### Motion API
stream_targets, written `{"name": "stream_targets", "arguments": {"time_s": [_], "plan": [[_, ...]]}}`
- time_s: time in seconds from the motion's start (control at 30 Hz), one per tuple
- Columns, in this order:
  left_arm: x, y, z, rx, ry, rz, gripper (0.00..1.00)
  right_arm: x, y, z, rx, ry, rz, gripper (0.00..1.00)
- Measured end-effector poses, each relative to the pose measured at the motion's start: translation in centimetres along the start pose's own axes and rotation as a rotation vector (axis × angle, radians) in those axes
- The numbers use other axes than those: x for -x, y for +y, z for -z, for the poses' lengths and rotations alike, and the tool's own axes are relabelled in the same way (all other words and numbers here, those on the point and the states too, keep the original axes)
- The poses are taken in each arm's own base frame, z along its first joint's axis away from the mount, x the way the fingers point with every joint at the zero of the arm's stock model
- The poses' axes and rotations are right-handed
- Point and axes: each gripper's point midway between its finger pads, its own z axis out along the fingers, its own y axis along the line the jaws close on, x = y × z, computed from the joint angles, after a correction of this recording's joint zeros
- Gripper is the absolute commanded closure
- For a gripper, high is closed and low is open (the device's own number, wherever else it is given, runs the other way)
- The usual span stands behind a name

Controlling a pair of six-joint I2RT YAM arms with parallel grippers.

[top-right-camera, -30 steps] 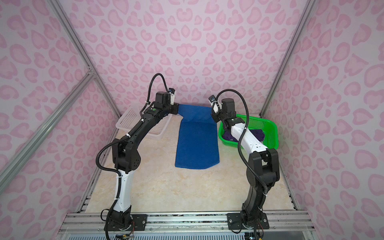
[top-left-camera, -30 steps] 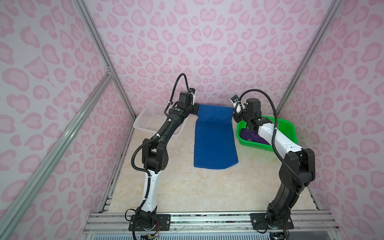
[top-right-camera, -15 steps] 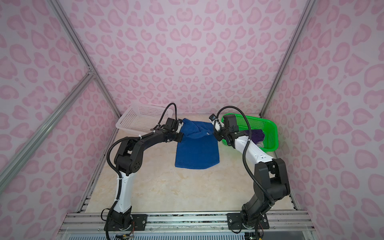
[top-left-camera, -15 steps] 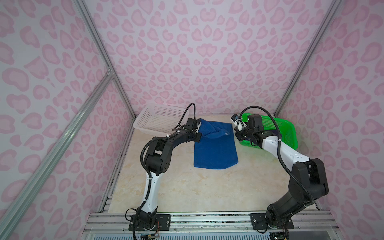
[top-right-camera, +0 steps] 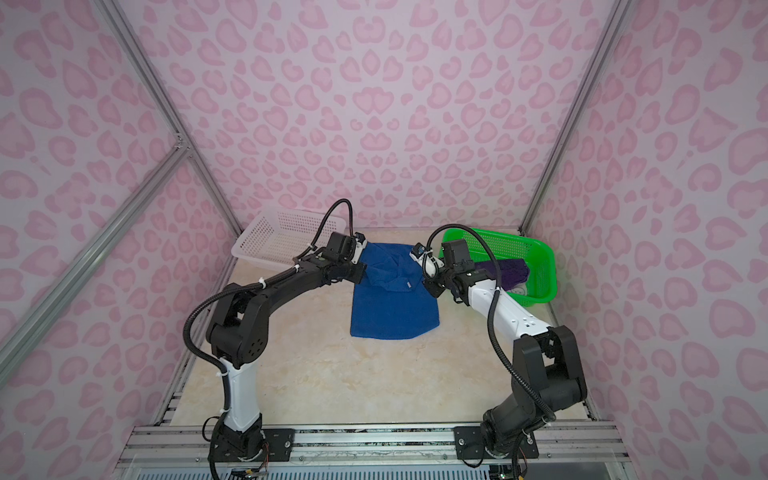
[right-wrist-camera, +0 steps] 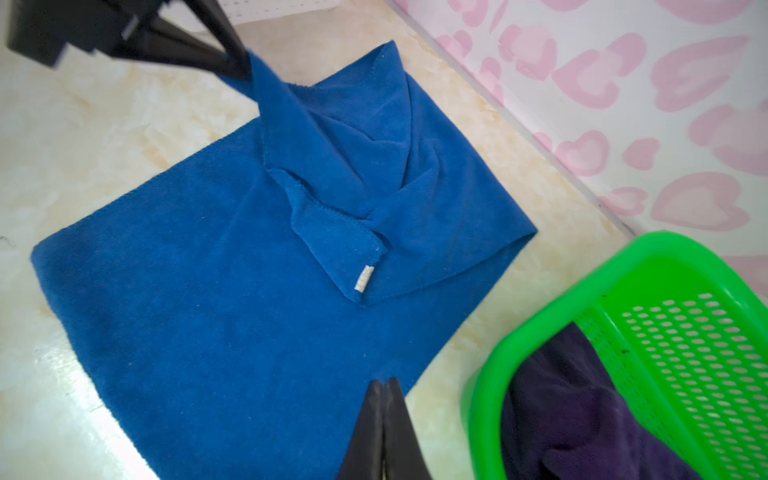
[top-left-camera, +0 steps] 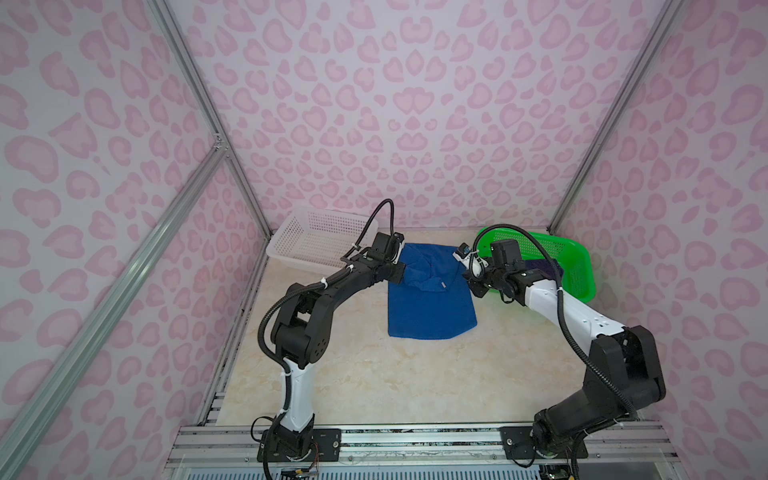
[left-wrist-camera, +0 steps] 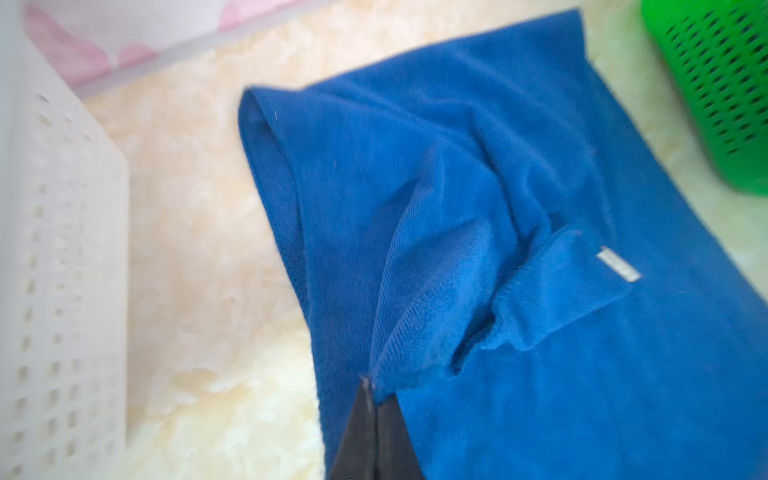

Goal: Fold and stack the towels

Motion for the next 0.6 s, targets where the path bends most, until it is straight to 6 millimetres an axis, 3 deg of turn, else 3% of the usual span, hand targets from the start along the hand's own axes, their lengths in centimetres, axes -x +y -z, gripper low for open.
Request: {"name": "stream_targets", "arguments": {"time_s": [0.13,0.2,0.6], "plan": [[5.0,-0.4,7.2,-0.004,-0.169,0.0,0.98,0.3,1.3,-1.1,0.039,0.006,0.01,0.89],[7.2,-0.6,9.3,-0.007,-0.253,-0.004,0.98,0.5,1.5,-1.3,0.044,0.001,0.005,0.87],[5.2,-0.8,8.0,-0.022,-0.189,0.012,0.98,1.6,2.3,-2.1,0.058,-0.042,-0.031,0.58]]}}
